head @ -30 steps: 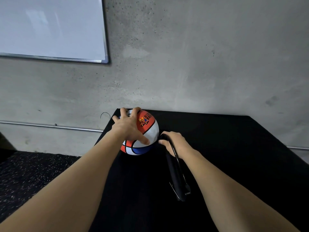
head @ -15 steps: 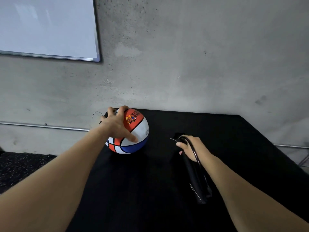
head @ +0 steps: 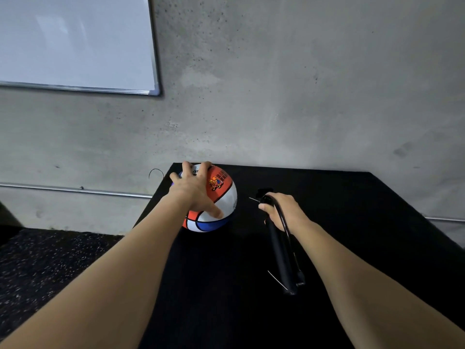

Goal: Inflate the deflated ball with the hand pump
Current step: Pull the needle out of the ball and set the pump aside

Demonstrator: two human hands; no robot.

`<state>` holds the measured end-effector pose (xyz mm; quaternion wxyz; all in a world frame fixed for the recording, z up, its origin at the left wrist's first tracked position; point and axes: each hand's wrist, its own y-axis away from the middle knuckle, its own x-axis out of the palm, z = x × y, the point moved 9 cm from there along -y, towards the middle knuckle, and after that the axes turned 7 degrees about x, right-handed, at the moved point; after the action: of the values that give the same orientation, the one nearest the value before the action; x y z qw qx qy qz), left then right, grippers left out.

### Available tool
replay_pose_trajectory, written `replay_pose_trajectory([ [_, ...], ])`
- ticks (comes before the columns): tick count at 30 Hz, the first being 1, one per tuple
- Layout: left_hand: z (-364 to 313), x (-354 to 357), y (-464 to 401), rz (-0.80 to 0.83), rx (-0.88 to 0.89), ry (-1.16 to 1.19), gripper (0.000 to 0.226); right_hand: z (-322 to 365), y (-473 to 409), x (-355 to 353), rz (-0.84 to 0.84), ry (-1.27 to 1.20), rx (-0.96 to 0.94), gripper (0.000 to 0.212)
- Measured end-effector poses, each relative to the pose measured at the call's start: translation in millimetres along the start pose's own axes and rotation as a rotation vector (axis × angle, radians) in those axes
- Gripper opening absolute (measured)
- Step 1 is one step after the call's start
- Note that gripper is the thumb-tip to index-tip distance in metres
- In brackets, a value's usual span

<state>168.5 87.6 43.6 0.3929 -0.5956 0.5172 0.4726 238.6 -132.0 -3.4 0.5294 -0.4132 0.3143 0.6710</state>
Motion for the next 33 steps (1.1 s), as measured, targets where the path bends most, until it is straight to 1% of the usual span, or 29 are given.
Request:
replay_pose_trajectory([
  [6, 2.7, 1.1, 1.0, -0.016, 0.005, 0.001, 0.134, -19.7, 2.3, -25.9, -0.043, 0.102, 0.018, 0.014],
  [9, -2.4, 0.9, -0.3, -0.009, 0.009, -0.020, 0.135, -39.8, -1.1, -47.6, -0.107, 0.236, 0.064, 0.021],
  [12, -12.5, -1.1, -4.9, -0.002, 0.025, -0.061, 0.134, -48.4, -6.9, -61.4, -0.101, 0.340, 0.119, 0.022],
  [15, -21.0, -2.7, -10.5, -0.003, 0.044, -0.091, 0.132, -48.1, -11.8, -62.9, -0.112, 0.300, 0.131, 0.023],
  [22, -28.2, 0.3, -16.3, 0.016, 0.056, -0.128, 0.131, -41.2, -8.3, -30.8, -0.093, 0.111, 0.139, 0.031],
  [28, -25.8, -16.4, -33.4, 0.076, 0.110, -0.078, 0.130, -31.2, -11.4, -36.3, -0.099, 0.060, 0.107, 0.030],
  [31, -31.4, -28.9, -50.0, 0.032, 0.117, 0.027, 0.130, -30.2, -21.5, -36.3, -0.094, 0.026, 0.107, 0.030],
  [33, -33.5, -35.3, -63.3, -0.019, 0.086, 0.181, 0.126, -32.0, -33.7, -29.6, -0.052, 0.029, 0.111, 0.030],
])
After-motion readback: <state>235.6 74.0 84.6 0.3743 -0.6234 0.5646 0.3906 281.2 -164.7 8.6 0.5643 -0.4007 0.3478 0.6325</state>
